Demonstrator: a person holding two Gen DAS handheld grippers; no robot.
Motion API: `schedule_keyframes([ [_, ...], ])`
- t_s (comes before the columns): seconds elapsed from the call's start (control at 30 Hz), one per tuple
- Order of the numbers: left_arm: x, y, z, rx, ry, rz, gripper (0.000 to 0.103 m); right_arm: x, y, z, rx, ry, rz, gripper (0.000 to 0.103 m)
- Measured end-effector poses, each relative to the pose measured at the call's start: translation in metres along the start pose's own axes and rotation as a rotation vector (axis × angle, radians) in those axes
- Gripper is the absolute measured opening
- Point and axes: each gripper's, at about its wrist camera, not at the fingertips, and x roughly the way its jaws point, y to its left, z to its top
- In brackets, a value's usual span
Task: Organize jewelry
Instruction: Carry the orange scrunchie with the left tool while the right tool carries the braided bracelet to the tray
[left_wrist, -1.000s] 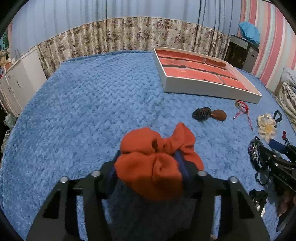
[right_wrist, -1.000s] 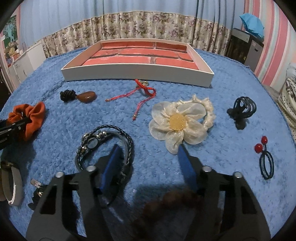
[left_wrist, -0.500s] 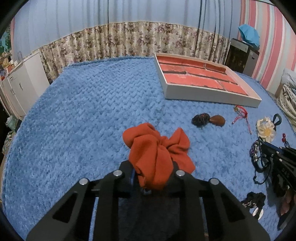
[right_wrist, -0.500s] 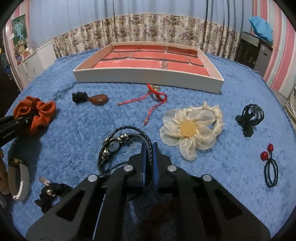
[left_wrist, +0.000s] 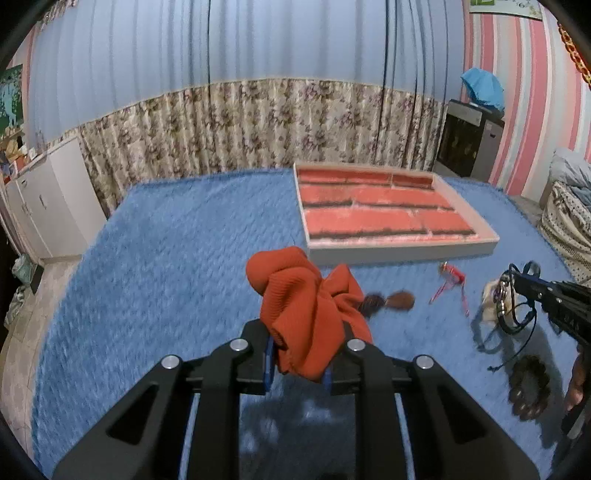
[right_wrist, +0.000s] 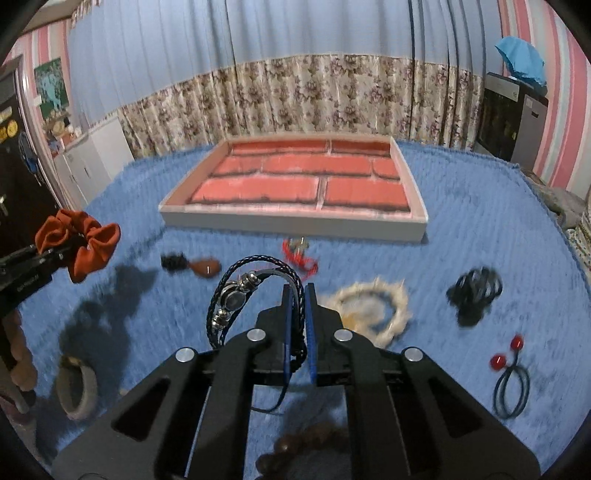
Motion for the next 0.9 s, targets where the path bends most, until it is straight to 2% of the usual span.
schedule_keyframes([
  [0.17, 0.006, -0.007, 0.034, 0.005, -0.017, -0.014, 0.019, -0.001, -0.019, 0.041, 0.015, -0.032, -0.006, 0.007],
  [0.37, 0.045, -0.025, 0.079, 0.033, 0.003, -0.017, 0.019, 0.024, -0.043, 0.095, 0.018, -0.047, -0.054, 0.007],
  [0.47, 0.076, -0.034, 0.101, 0.033, 0.029, -0.031, 0.019, 0.051, -0.053, 0.121, 0.015, -0.041, -0.092, 0.007],
  [0.67, 0.158, -0.05, 0.138, 0.058, 0.103, -0.001, 0.019, 0.116, -0.068, 0.161, 0.015, -0.007, -0.13, 0.007],
  [0.77, 0.197, -0.055, 0.146, 0.064, 0.14, 0.018, 0.019, 0.148, -0.076, 0.172, 0.033, 0.024, -0.142, 0.007],
  [0.9, 0.247, -0.055, 0.157, 0.028, 0.208, 0.0, 0.019, 0.19, -0.078, 0.18, -0.002, 0.074, -0.19, 0.007],
])
